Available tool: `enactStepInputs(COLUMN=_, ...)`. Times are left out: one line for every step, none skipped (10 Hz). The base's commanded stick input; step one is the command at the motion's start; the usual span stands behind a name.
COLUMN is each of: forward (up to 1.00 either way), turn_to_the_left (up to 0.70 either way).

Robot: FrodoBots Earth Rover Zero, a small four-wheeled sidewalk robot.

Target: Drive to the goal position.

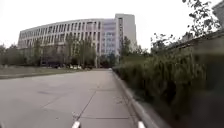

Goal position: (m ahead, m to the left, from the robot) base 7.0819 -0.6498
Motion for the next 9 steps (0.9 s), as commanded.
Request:
enactStepInputs(forward=0.6, turn_to_the_left=0.0)
enactStepInputs(forward=0.6, turn_to_the_left=0.0)
enactStepInputs(forward=0.6, turn_to_the_left=0.0)
enactStepInputs(forward=0.6, turn_to_the_left=0.0)
enactStepInputs(forward=0.6, turn_to_the_left=0.0)
enactStepInputs(forward=0.6, turn_to_the_left=0.0)
enactStepInputs(forward=0.6, turn_to_the_left=0.0)
enactStepInputs(forward=0.6, turn_to_the_left=0.0)
enactStepInputs(forward=0.6, turn_to_the_left=0.0)
